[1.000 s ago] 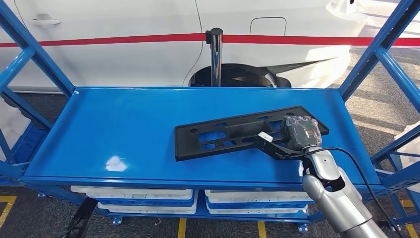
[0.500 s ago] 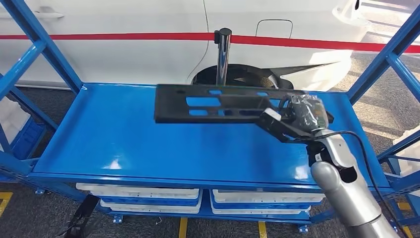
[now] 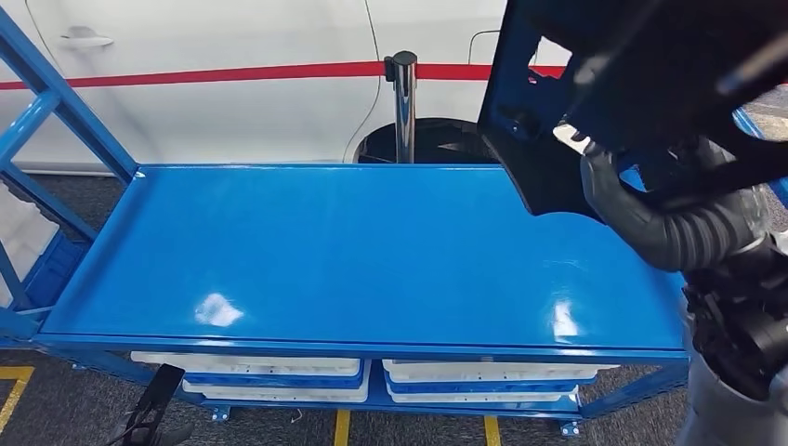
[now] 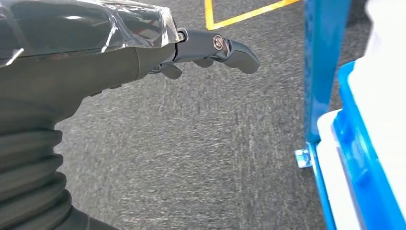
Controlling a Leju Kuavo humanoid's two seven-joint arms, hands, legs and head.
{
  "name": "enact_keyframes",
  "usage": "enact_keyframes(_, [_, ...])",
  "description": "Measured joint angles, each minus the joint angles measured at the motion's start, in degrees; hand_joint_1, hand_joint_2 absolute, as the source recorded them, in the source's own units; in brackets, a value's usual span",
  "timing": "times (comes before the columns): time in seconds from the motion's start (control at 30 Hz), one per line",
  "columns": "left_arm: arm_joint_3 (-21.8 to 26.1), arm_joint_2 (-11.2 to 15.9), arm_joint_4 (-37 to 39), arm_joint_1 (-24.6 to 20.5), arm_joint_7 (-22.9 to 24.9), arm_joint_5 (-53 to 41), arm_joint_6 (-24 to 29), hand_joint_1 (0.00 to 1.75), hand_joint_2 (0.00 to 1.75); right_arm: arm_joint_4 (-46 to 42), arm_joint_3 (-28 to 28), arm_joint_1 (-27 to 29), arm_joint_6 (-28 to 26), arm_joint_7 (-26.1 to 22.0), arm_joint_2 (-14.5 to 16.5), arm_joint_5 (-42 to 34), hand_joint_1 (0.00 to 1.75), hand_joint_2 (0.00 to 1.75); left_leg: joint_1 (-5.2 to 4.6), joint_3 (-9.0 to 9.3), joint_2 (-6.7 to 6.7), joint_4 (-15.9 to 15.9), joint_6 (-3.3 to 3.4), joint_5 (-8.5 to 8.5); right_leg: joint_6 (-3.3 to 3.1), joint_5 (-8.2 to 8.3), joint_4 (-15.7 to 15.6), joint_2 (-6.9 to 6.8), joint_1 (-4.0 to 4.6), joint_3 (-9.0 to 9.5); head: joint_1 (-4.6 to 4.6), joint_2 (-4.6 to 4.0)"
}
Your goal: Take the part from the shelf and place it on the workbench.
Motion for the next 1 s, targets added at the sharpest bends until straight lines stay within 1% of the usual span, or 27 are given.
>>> enact_keyframes(0.03, [0.0,0.0,0.0,0.0,-0.1,0.0,0.0,0.00,1.75,-1.6,-0.2,0.8,-0.2,-0.3,0.4,0.2,1.75,1.75,-0.05,1.87,0.00,-4.3,0.25,2.34,0.01,-0.07,0.0,0.08,0.01,0.16,-0.01,0.00])
enact_keyframes(0.07, [0.0,0.1,0.0,-0.1,-0.2,0.2,0.1,0.00,1.75,-3.0,-0.5,1.5,-0.5,-0.6,0.7,0.5,1.75,1.75,-0.20,3.82,-0.02,-8.4,0.52,4.14,0.05,-0.13,0.0,0.16,0.12,0.24,-0.01,0.00])
enact_keyframes(0.1, [0.0,0.1,0.0,-0.1,-0.3,0.4,0.1,0.00,1.75,-4.2,-0.7,2.1,-0.7,-0.7,1.0,0.7,1.75,1.75,-0.32,5.31,-0.02,-11.8,0.77,5.17,0.14,-0.15,0.0,0.23,0.23,0.20,-0.01,0.00])
enact_keyframes(0.13, [-0.1,0.2,0.0,-0.1,-0.3,0.7,0.0,0.00,1.75,-5.3,-0.8,2.7,-0.8,-0.9,1.3,0.8,1.75,1.75,-0.45,6.07,-0.04,-13.6,0.96,5.46,0.30,-0.11,0.0,0.28,0.34,0.04,0.00,0.00])
enact_keyframes(0.2, [-0.1,0.2,0.0,-0.1,-0.2,1.5,-0.3,0.00,1.75,-7.0,-1.1,3.9,-1.0,-1.2,1.7,0.8,1.75,1.75,-0.53,6.28,-0.08,-14.6,1.24,5.21,0.77,0.07,0.0,0.34,0.42,-0.27,0.02,0.00])
enact_keyframes(0.23, [-0.1,0.2,0.0,-0.1,0.0,1.9,-0.5,0.00,1.75,-7.6,-1.3,4.3,-1.0,-1.4,1.9,0.8,1.75,1.75,-0.42,6.31,-0.09,-14.7,1.45,5.36,1.04,-0.06,0.1,0.30,0.34,-0.34,0.03,0.00])
enact_keyframes(0.27, [-0.1,0.2,0.0,-0.1,0.4,2.2,-0.7,0.00,1.75,-8.1,-1.5,4.6,-1.1,-1.6,2.1,0.7,1.75,1.75,-0.30,6.40,-0.09,-14.9,1.71,5.52,1.30,-0.64,0.8,0.23,0.29,-0.59,0.08,0.00])
enact_keyframes(0.3, [-0.1,0.3,0.0,-0.1,1.0,2.3,-0.9,0.00,1.75,-8.5,-1.7,4.8,-1.1,-1.9,2.2,0.5,1.75,1.75,-0.15,6.52,-0.09,-15.1,1.96,5.68,1.55,-1.93,2.8,0.16,0.25,-1.38,0.14,0.00])
enact_keyframes(0.33, [-0.1,0.3,0.0,-0.1,1.8,2.3,-1.0,0.00,1.75,-8.8,-1.8,5.1,-1.1,-2.1,2.4,0.4,1.75,1.75,-0.09,6.60,-0.06,-15.2,2.11,5.75,1.74,-3.79,6.1,0.10,0.16,-2.82,0.19,0.00])
enact_keyframes(0.37, [0.0,0.3,0.0,0.0,2.6,2.4,-1.1,0.00,1.75,-9.0,-1.9,5.4,-1.2,-2.3,2.6,0.2,1.75,1.75,-0.10,6.59,-0.05,-15.2,2.20,5.77,1.91,-5.83,10.3,0.07,0.16,-4.76,0.24,0.00])
enact_keyframes(0.4, [0.0,0.3,0.0,0.0,3.4,2.6,-1.1,0.00,1.75,-9.1,-1.9,5.8,-1.2,-2.4,2.8,0.1,1.75,1.75,-0.11,6.57,-0.03,-15.2,2.23,5.78,2.03,-7.53,14.6,0.07,0.13,-6.76,0.25,0.00])
enact_keyframes(0.43, [0.0,0.3,0.0,0.0,4.1,2.8,-1.1,0.00,1.75,-9.3,-1.9,6.0,-1.2,-2.5,3.0,0.1,1.75,1.75,-0.12,6.57,-0.02,-15.2,2.24,5.77,2.12,-8.31,17.5,0.07,0.11,-8.15,0.25,0.00])
enact_keyframes(0.47, [0.1,0.4,0.0,0.0,4.9,3.0,-1.1,0.00,1.75,-9.3,-2.0,6.2,-1.2,-2.5,3.3,0.1,1.75,1.75,-0.11,6.59,-0.02,-15.1,2.23,5.76,2.20,-7.90,18.2,0.06,0.06,-8.51,0.25,0.00])
enact_keyframes(0.5, [0.2,0.4,0.0,0.1,5.5,3.2,-1.0,0.00,1.75,-9.4,-2.1,6.3,-1.3,-2.5,3.5,0.1,1.75,1.75,-0.09,6.64,-0.03,-15.1,2.20,5.76,2.23,-6.50,16.6,0.05,-0.01,-7.76,0.25,0.00])
enact_keyframes(0.53, [0.2,0.4,0.0,0.1,6.1,3.3,-0.8,0.00,1.75,-9.6,-2.2,6.4,-1.4,-2.5,3.8,0.2,1.75,1.75,-0.05,6.69,-0.06,-14.9,2.13,5.73,2.24,-4.33,12.8,0.04,-0.13,-5.95,0.25,0.00])
enact_keyframes(0.57, [0.3,0.5,0.0,0.1,6.6,3.4,-0.6,0.00,1.75,-9.8,-2.3,6.4,-1.5,-2.5,4.1,0.3,1.75,1.75,-0.06,6.68,-0.11,-14.8,1.97,5.65,2.24,-2.41,8.4,0.03,-0.25,-3.80,0.26,0.00])
enact_keyframes(0.6, [0.4,0.6,0.0,0.1,7.0,3.4,-0.5,0.00,1.75,-10.1,-2.4,6.5,-1.7,-2.5,4.4,0.5,1.75,1.75,-0.17,6.55,-0.16,-14.4,1.77,5.56,2.15,-1.06,4.6,0.07,-0.30,-2.02,0.25,0.00])
enact_keyframes(0.63, [0.5,0.7,0.0,0.1,7.3,3.4,-0.3,0.00,1.75,-10.3,-2.4,6.7,-1.9,-2.4,4.7,1.0,1.75,1.75,-0.26,6.32,-0.21,-14.2,1.48,5.53,2.03,-0.31,2.2,0.12,-0.31,-0.94,0.24,0.00])
enact_keyframes(0.67, [0.6,0.8,0.0,0.2,7.5,3.4,-0.3,0.00,1.75,-10.5,-2.5,7.0,-2.3,-2.3,5.0,1.6,1.75,1.75,-0.37,6.07,-0.24,-14.0,1.17,5.56,1.88,-0.25,1.3,0.18,-0.23,-0.68,0.23,0.00])
enact_keyframes(0.73, [0.6,1.0,0.0,0.5,7.7,3.5,-0.3,0.00,1.75,-10.7,-2.5,7.7,-3.0,-2.0,5.4,2.9,1.75,1.75,-0.34,5.65,-0.22,-13.8,0.63,5.54,1.31,0.03,1.3,0.19,-0.18,-1.07,0.22,0.00])
enact_keyframes(0.77, [0.6,1.0,0.0,0.8,7.7,3.5,-0.4,0.00,1.75,-10.7,-2.5,7.9,-3.4,-2.0,5.7,3.5,1.75,1.75,-0.26,5.35,-0.15,-13.1,0.38,4.84,0.95,0.22,1.3,0.17,-0.22,-1.24,0.19,0.00])
enact_keyframes(0.8, [0.6,1.1,0.0,1.0,7.7,3.5,-0.5,0.00,1.75,-10.7,-2.5,8.1,-3.6,-2.0,6.0,3.9,1.75,1.75,-0.17,4.73,-0.07,-11.5,0.12,3.43,0.54,0.46,1.3,0.12,-0.31,-1.43,0.17,0.00])
enact_keyframes(0.83, [0.6,1.2,0.0,1.1,7.7,3.5,-0.5,0.00,1.75,-10.8,-2.5,8.3,-3.9,-2.1,6.2,4.2,1.75,1.75,-0.10,3.72,0.00,-8.7,-0.15,1.37,0.19,0.67,1.2,0.07,-0.36,-1.65,0.15,0.00])
enact_keyframes(0.9, [0.7,1.3,0.0,1.2,7.8,3.5,-0.6,0.00,1.75,-10.9,-2.6,8.7,-4.3,-2.3,6.6,4.8,1.75,1.75,-0.08,1.05,0.05,-0.9,-0.54,-3.09,-0.35,1.09,1.2,-0.07,-0.26,-2.19,0.12,0.00])
enact_keyframes(0.93, [0.7,1.3,0.0,1.2,7.8,3.5,-0.6,0.00,1.75,-10.9,-2.6,8.9,-4.4,-2.3,6.9,5.1,1.75,1.75,-0.09,0.26,0.05,2.0,-0.61,-4.40,-0.50,1.33,1.2,-0.13,-0.19,-2.50,0.12,0.00])
enact_keyframes(0.97, [0.7,1.4,0.0,1.3,7.8,3.5,-0.6,0.00,1.75,-10.9,-2.6,9.1,-4.5,-2.4,7.1,5.3,1.75,1.75,-0.10,0.39,0.05,2.9,-0.58,-4.72,-0.60,1.62,1.2,-0.17,-0.12,-2.84,0.12,0.00])
enact_keyframes(1.0, [0.7,1.4,0.0,1.3,7.8,3.5,-0.6,0.00,1.75,-11.0,-2.7,9.2,-4.6,-2.4,7.3,5.4,1.75,1.75,-0.12,1.68,0.05,1.4,-0.44,-4.01,-0.60,1.93,1.2,-0.16,-0.06,-3.17,0.12,0.00])
